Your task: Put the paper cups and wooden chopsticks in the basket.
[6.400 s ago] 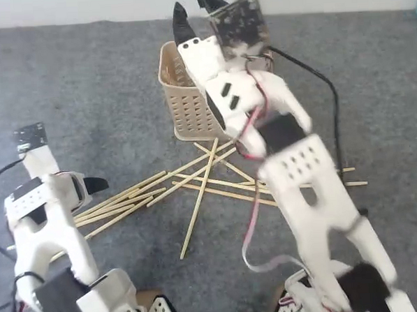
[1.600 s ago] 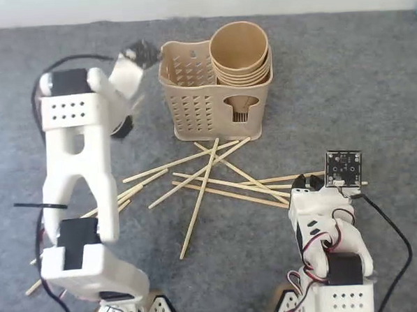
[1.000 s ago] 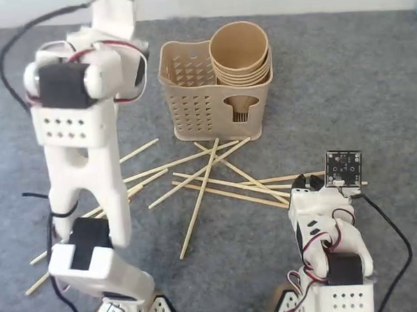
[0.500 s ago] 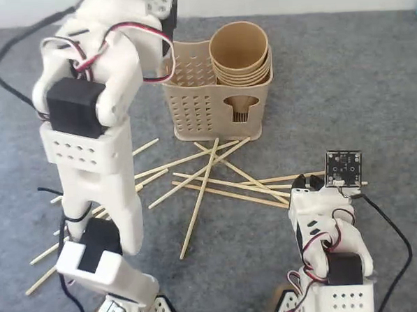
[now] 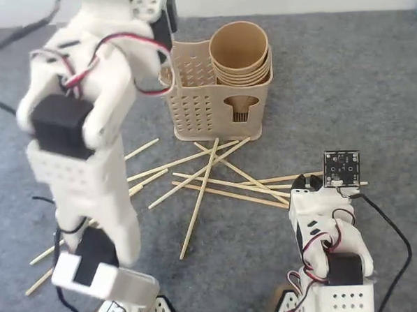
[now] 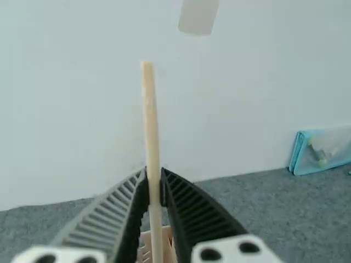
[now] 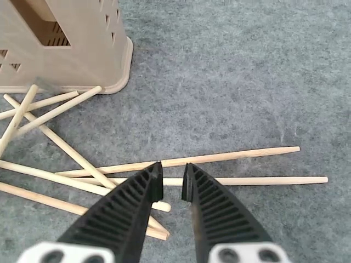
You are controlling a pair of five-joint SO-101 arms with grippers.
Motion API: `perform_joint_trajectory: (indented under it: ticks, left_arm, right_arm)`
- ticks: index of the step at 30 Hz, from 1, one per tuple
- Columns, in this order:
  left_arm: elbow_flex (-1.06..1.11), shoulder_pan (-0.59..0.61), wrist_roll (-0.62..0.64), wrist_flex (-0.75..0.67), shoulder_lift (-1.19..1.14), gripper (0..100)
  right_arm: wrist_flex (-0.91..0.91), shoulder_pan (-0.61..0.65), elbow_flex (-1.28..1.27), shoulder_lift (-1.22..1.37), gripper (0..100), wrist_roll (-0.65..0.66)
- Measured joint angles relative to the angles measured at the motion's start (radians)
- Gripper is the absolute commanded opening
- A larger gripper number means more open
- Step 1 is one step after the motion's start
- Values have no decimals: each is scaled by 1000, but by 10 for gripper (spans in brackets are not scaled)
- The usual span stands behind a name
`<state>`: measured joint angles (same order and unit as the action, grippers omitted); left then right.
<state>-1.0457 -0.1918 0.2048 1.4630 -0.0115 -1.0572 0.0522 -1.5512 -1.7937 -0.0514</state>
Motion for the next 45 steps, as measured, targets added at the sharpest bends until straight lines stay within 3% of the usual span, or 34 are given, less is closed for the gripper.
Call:
perform_joint_trajectory:
  ticks: [5, 18, 25, 29, 36, 45]
  left_arm:
    - [0, 0, 0, 6, 14, 12]
    - [6, 0, 0, 258, 180, 12]
    - [344, 48, 0, 259, 476, 12]
    - [640, 55, 2, 60, 626, 12]
    - [1125, 54, 2, -512, 736, 12]
    - [1510, 54, 2, -1172, 738, 12]
  right_arm:
    - [0, 0, 0, 0, 80, 0]
    - [0, 0, 0, 0, 80, 0]
    - [0, 0, 0, 0, 80, 0]
    - [0, 0, 0, 0, 80, 0]
    - [0, 0, 0, 0, 80, 0]
    - [0, 0, 0, 0, 80, 0]
